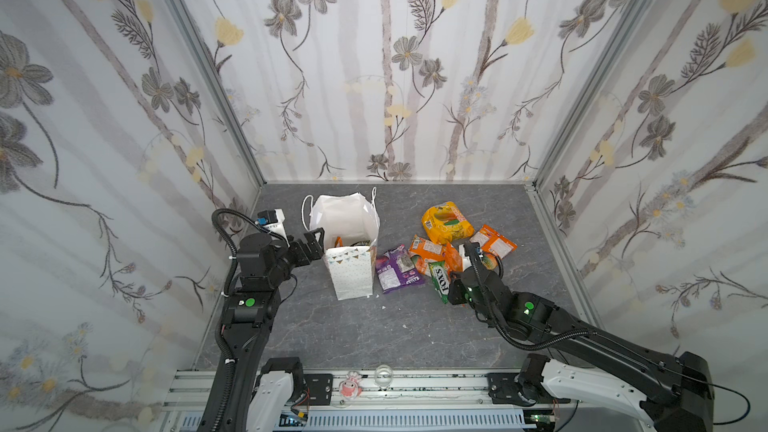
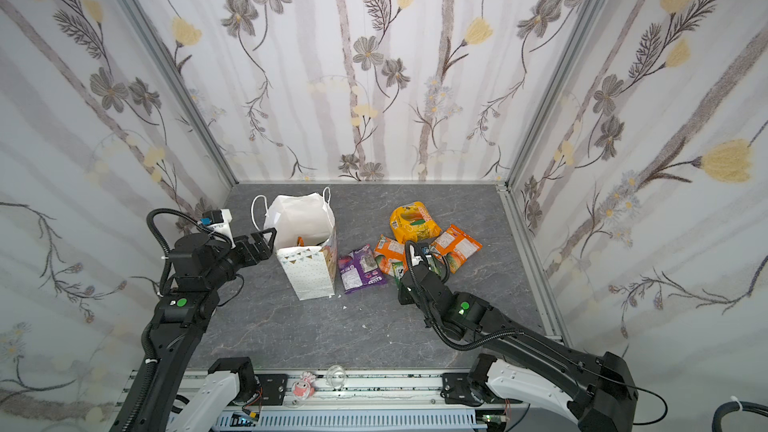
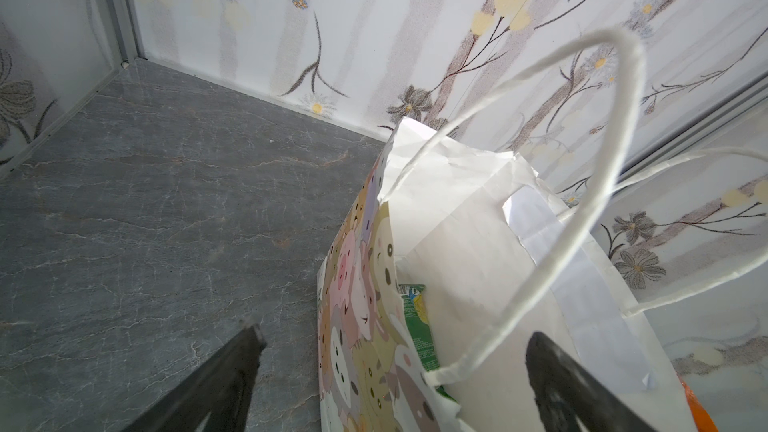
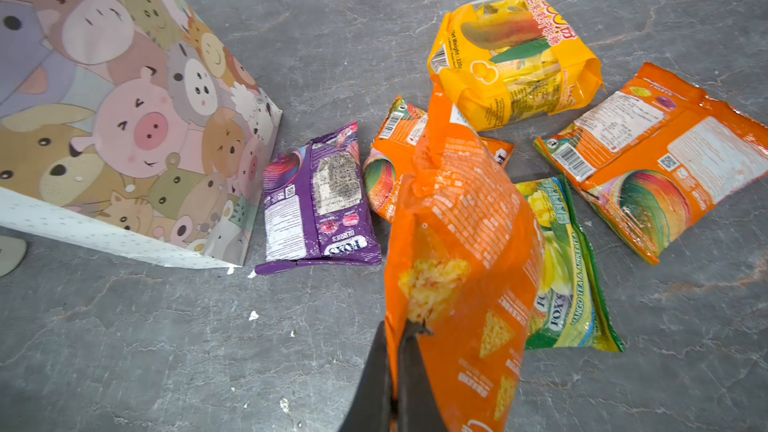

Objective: Place the snacks into the paper bag
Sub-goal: 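Close the right gripper on the orange chip bag and lift it, then carry the orange chip bag with the right gripper over the paper bag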

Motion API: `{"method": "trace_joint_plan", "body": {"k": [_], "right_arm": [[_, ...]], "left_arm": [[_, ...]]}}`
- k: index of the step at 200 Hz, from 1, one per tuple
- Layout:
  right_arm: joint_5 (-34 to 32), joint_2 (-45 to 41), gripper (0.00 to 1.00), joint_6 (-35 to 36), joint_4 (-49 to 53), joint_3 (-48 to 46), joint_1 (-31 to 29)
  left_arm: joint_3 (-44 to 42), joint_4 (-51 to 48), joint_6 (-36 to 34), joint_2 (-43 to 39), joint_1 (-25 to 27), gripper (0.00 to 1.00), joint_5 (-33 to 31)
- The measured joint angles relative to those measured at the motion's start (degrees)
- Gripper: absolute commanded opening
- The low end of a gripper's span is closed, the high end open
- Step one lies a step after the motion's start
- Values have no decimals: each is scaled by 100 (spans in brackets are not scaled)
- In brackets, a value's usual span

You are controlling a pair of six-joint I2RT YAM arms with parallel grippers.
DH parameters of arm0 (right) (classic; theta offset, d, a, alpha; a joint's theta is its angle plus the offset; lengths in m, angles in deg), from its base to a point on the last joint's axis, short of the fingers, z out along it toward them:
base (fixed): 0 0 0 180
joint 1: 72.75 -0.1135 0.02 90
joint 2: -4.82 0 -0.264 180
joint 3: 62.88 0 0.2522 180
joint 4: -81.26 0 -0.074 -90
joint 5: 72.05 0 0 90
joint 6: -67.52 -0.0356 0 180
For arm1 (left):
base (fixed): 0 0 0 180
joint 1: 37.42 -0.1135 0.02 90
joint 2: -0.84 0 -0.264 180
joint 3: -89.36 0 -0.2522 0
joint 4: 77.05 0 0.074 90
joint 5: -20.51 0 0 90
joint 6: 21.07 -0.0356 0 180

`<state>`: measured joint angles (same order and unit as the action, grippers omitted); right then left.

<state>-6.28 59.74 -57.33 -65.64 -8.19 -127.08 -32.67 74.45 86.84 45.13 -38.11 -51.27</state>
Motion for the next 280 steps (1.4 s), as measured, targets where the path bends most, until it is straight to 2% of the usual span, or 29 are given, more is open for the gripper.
{"method": "trace_joint_plan", "body": {"k": [26,82,192,240,280], "right_arm": [[57,17,0,160,-76,199,-9],[439,225,0,601,-343,1224,-94],[715,616,0,1314,-935,2492,-896],[754,1067,0,1665,-1185,3202,-1082],[1182,1679,0,1873,-1447,3908,-1180]], "left_arm": [[0,0,0,2,0,100,0],[0,0,0,13,0,100,0],[0,0,2,13,0,100,0],[0,0,2,9,0,100,4],[0,0,2,2,0,100,48]]}}
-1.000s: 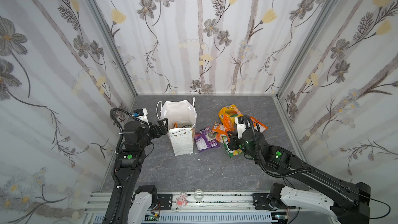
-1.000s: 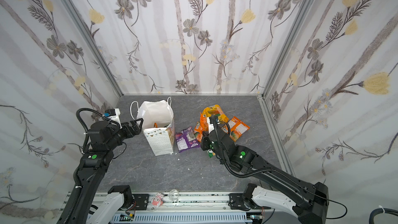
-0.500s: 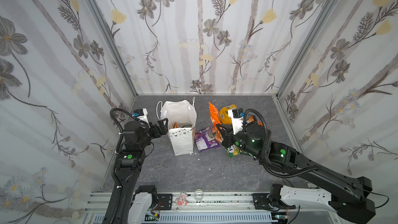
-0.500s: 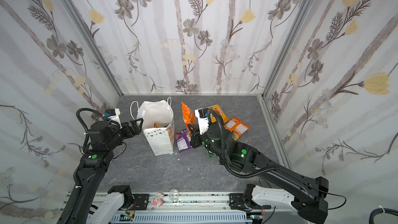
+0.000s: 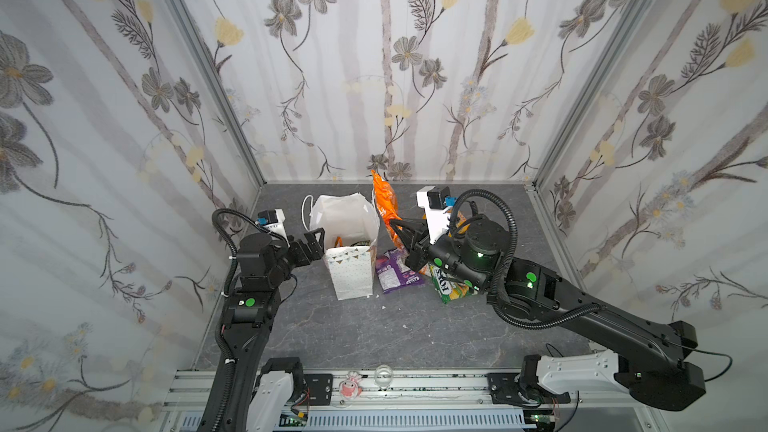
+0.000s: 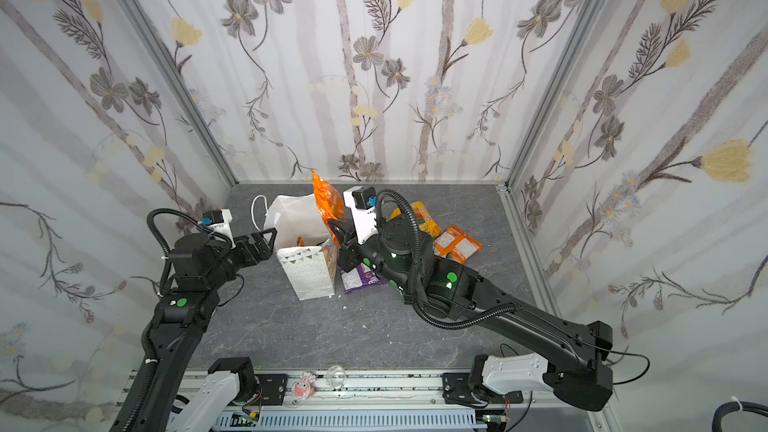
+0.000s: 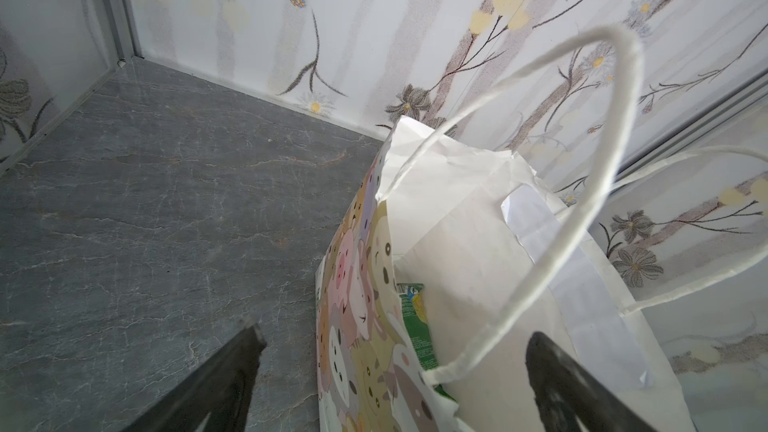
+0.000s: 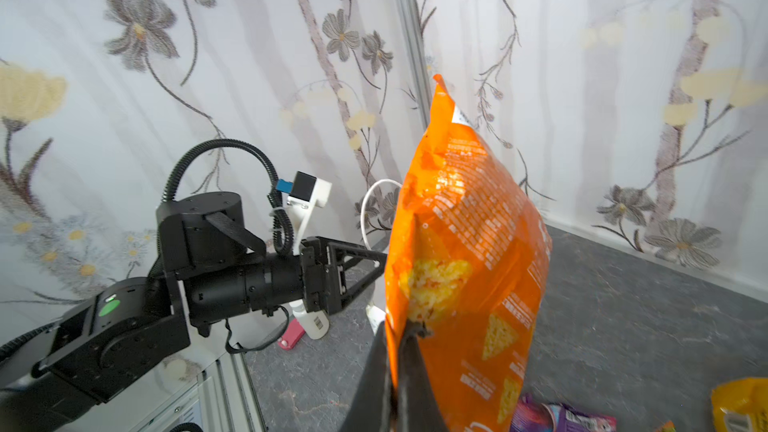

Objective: Place the snacks into the paper bag
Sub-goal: 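Carry the orange chip bag with the right gripper over the paper bag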

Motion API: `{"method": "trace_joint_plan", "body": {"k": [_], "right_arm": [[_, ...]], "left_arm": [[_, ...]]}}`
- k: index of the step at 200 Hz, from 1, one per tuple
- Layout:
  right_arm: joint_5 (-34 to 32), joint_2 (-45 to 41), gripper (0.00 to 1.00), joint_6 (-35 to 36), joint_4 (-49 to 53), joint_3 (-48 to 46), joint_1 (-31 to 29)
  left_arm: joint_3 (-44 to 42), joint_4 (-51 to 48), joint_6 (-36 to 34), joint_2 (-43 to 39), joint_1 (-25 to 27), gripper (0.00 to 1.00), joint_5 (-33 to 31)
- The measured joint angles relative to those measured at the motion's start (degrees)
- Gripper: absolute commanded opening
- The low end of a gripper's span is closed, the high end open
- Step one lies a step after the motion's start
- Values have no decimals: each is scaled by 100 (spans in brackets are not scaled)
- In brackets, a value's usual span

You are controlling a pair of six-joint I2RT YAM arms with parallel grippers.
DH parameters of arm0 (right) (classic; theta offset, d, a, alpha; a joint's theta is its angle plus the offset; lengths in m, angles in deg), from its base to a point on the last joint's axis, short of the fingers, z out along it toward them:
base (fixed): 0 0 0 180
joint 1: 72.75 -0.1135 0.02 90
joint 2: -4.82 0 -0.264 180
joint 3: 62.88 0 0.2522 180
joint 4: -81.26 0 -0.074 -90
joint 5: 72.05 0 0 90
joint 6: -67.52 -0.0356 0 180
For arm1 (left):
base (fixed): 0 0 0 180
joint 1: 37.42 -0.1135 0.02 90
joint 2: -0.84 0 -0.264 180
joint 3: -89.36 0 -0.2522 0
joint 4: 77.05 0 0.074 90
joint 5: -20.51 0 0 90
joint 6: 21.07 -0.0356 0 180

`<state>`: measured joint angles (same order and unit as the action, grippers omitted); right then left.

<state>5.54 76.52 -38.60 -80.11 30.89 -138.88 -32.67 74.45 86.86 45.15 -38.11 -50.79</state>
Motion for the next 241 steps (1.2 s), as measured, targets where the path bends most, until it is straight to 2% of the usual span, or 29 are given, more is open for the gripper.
{"method": "trace_joint_plan", "body": {"k": [38,125,190,241], "right_arm": [[278,514,0,157,-188,514,-90],[621,1327,0,52,-649,605,-59],[678,1585,0,-330,-1176,247,334],[973,1740,0,-555,-1432,129,623]], "left_arm": [[-2,2,2,-2,0,100,20],[-2,9,2,-9,0,100,35],[-13,50,2,-17,0,100,46],[-15,81,2,0,0,100,61]]}}
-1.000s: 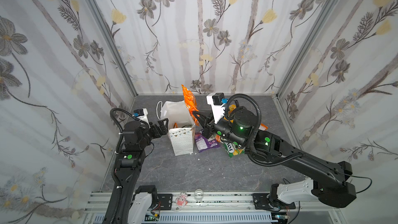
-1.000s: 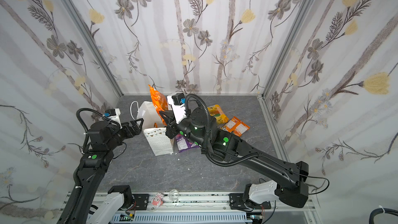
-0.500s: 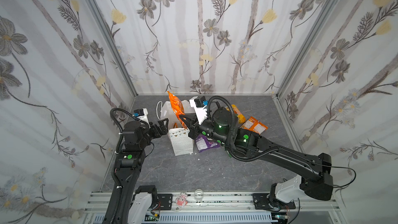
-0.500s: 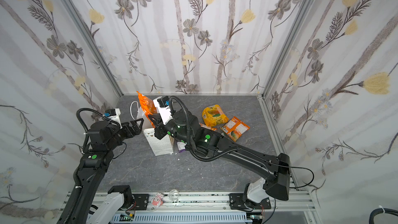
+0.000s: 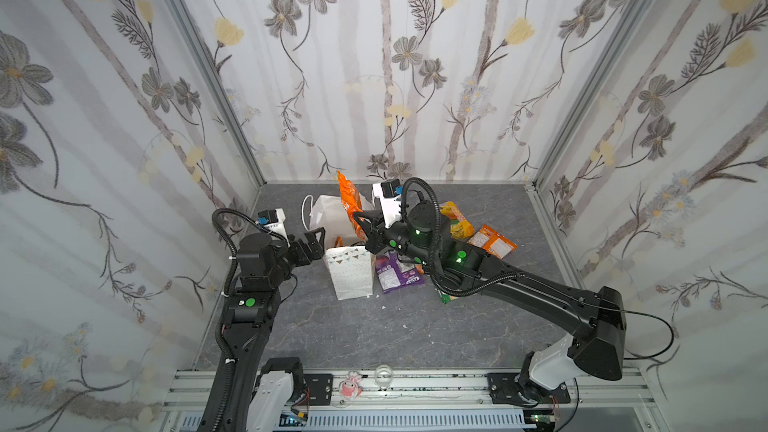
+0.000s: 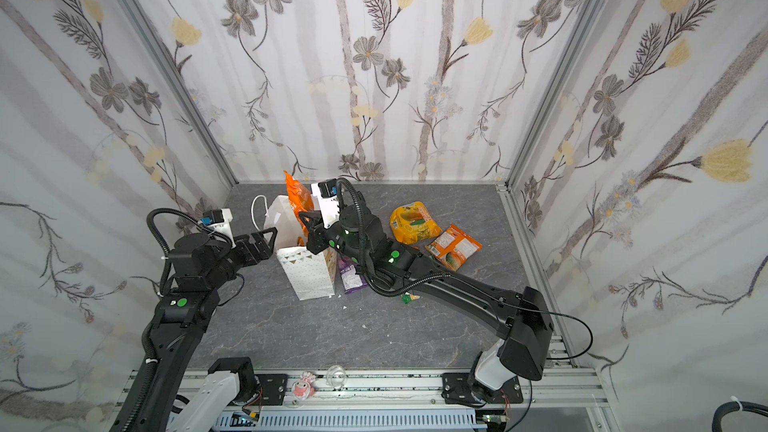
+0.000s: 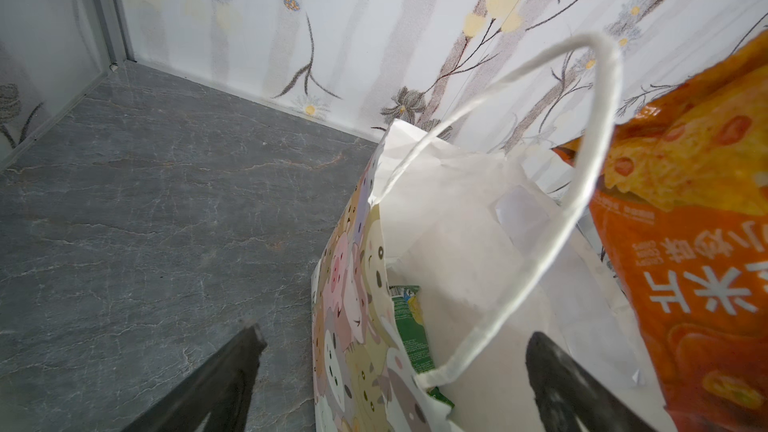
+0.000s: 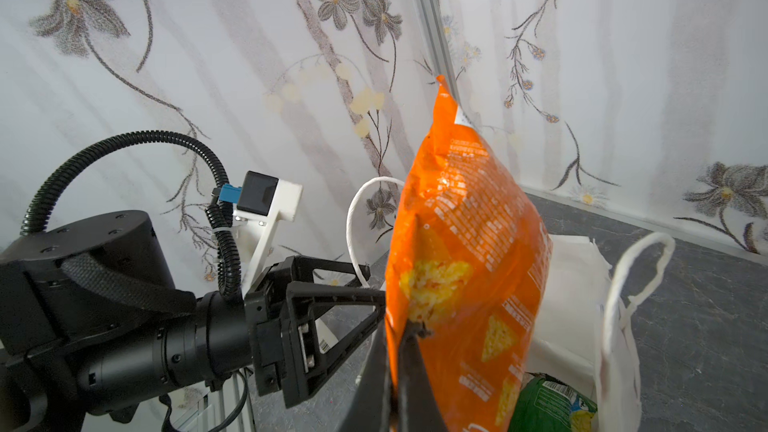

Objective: Place the snacks into the paper bag
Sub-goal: 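Carry the orange chip bag with the right gripper over the paper bag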

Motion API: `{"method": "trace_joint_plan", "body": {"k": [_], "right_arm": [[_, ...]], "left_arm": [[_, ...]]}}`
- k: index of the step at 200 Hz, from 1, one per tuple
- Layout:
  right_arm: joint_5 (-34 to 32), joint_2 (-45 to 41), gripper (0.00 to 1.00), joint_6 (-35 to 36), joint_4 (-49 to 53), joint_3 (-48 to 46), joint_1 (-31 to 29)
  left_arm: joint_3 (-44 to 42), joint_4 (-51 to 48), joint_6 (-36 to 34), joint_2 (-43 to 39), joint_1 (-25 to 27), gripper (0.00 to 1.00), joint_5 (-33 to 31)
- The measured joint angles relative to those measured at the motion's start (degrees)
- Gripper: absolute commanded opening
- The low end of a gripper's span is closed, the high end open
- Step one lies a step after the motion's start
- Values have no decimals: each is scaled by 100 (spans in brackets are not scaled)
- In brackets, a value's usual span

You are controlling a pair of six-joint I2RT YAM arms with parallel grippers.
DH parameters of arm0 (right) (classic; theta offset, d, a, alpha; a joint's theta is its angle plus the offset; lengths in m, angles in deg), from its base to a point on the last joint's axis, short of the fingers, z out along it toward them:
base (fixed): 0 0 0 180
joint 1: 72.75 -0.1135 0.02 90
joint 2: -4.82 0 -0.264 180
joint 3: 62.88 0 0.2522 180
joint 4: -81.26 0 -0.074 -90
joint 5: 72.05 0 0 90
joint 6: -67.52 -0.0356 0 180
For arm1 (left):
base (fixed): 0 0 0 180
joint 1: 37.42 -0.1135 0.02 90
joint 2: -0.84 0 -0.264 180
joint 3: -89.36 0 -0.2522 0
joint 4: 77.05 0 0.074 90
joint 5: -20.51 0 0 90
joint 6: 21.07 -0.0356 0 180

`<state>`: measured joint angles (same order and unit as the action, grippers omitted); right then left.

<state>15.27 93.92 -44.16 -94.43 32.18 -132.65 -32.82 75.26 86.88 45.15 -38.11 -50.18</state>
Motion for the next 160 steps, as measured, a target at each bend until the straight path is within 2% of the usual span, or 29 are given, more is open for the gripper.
{"method": "trace_joint_plan", "body": {"k": [61,160], "right_arm": [[116,-52,0,-188,-66,-365,24],[-304,-181,0,-636,-101,-588,55]], "left_arm": [[0,0,0,4,0,100,2],[-4,2,0,-11,0,100,46]]}}
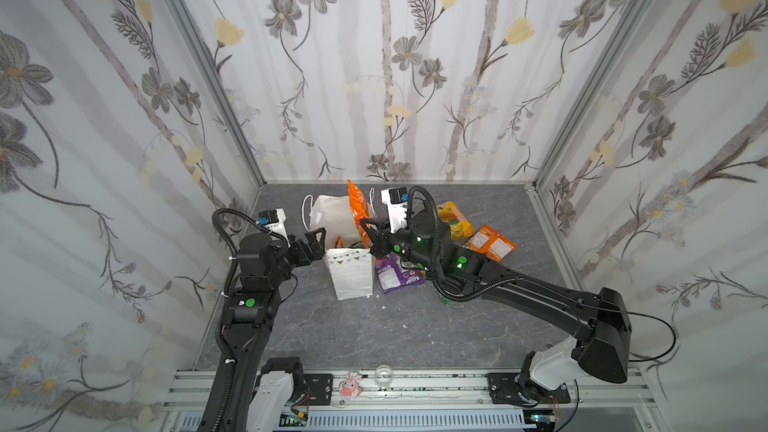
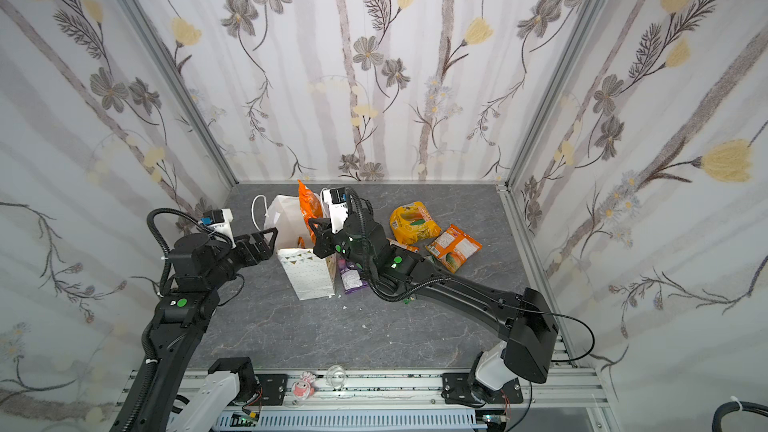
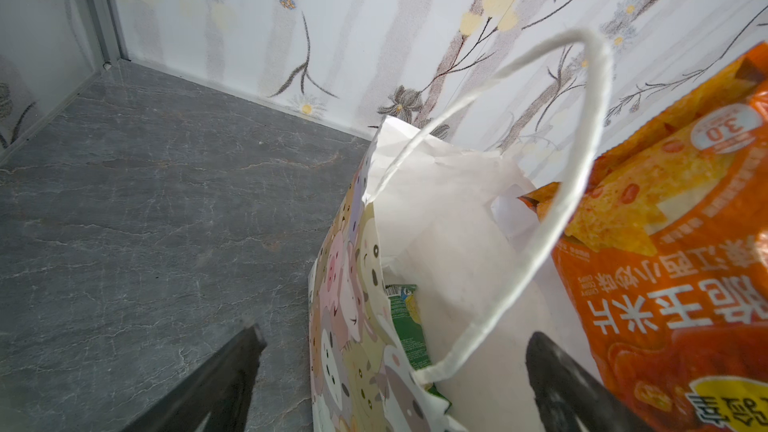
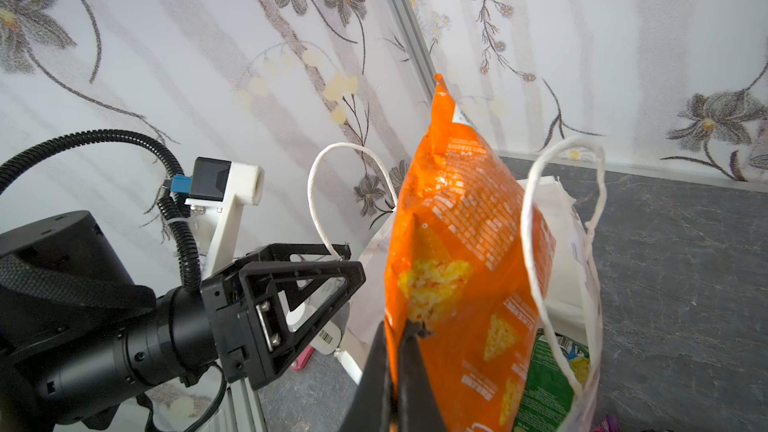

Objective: Place the snacks into the paper bag
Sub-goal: 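Carry the orange chip bag with the right gripper over the paper bag, then lower the orange chip bag into the paper bag and open the right gripper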

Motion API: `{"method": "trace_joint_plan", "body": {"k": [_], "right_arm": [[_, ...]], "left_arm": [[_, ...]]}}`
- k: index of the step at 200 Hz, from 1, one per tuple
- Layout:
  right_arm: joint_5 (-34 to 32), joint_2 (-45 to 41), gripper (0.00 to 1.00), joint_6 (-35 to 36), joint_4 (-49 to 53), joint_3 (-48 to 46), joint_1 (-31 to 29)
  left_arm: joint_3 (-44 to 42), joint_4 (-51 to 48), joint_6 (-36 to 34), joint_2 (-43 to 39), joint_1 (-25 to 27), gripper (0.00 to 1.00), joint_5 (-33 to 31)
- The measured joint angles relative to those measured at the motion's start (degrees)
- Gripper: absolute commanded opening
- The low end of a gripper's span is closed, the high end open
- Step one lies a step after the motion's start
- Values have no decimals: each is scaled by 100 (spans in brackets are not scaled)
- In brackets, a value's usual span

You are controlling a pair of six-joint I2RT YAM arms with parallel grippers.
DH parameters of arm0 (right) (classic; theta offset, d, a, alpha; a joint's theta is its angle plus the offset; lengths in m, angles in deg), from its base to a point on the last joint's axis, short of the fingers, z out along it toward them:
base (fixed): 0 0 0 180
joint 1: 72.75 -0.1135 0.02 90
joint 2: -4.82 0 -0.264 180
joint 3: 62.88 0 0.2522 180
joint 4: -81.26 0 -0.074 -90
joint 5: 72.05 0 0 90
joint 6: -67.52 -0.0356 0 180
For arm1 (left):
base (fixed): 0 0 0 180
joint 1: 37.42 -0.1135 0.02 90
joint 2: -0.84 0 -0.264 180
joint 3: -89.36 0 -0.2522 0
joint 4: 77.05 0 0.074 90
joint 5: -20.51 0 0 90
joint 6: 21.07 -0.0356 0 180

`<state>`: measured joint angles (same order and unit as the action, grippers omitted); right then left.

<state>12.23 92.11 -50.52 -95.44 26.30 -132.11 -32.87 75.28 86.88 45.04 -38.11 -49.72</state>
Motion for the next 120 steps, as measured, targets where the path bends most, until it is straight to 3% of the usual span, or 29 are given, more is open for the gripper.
{"method": "trace_joint_plan", "body": {"k": [120], "right_arm": [[-212,35,8,-258,170,-61,0]], "left_arm": [[-2,0,0,-11,0,100,4]]}}
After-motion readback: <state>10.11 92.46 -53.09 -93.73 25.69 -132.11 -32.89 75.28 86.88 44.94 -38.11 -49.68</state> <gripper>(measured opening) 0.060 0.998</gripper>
